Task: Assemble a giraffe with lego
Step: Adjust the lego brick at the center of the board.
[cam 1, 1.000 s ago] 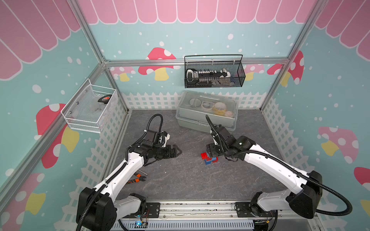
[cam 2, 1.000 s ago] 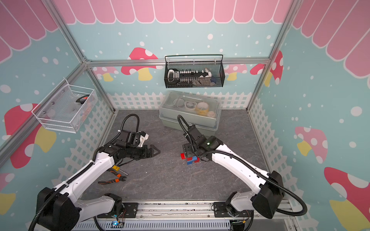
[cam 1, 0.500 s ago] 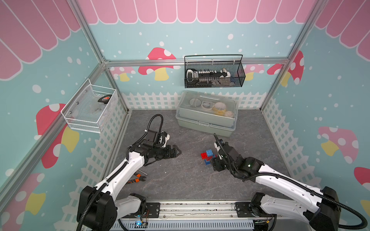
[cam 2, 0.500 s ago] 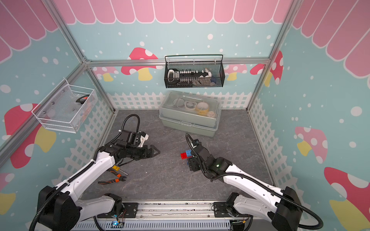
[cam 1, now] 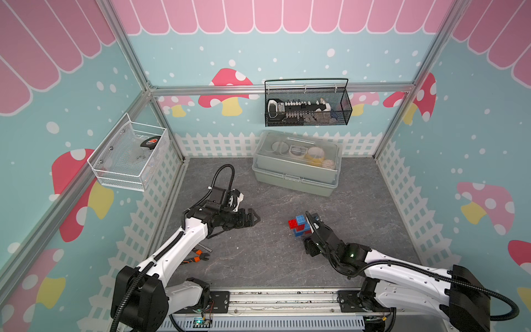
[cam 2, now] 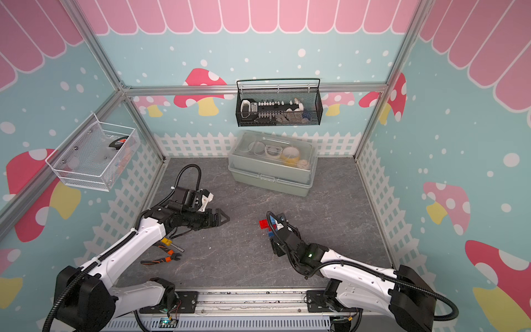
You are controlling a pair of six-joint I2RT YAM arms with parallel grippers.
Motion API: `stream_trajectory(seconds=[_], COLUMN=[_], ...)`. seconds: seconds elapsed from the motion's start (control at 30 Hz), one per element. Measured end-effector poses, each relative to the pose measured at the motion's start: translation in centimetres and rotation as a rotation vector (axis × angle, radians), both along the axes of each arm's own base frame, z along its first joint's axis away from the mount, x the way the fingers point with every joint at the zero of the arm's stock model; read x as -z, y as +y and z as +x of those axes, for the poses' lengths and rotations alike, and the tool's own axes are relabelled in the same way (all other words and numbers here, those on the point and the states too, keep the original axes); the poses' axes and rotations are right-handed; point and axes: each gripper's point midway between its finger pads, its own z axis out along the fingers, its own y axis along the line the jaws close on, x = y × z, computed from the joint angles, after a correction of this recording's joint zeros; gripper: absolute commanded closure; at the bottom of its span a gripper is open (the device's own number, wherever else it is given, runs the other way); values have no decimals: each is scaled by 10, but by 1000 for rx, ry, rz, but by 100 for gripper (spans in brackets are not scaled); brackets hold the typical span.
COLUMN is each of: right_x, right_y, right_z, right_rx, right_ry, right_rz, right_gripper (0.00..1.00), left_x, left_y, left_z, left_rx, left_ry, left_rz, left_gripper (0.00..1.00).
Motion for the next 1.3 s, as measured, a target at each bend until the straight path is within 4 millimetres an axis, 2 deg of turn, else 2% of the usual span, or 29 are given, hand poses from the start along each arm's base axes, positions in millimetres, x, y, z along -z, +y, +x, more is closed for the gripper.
stream_trajectory(seconds=[0.2, 0.5, 0.8, 0.97, 1.3], right_x=[11, 21, 19, 22, 13], right_y=[5, 16, 27, 26, 22], right_z=[6, 16, 25, 29, 42], right_rx=[-7, -22, -20, -6, 39], right_ry=[-67, -127, -164, -169, -199], right_rz=[20, 24, 60, 56, 99], right_gripper=[37, 36, 36, 36, 37], left_x=[1, 1, 1, 1, 1], left_y=[1, 2, 2, 2, 2], left_z=[1, 1, 1, 1, 1], left_rx=[-4, -6, -6, -6, -6], left_ry=[-2, -3, -3, -3, -3], left_rz=[7, 9, 9, 9, 9], left_gripper=[1, 1, 1, 1, 1])
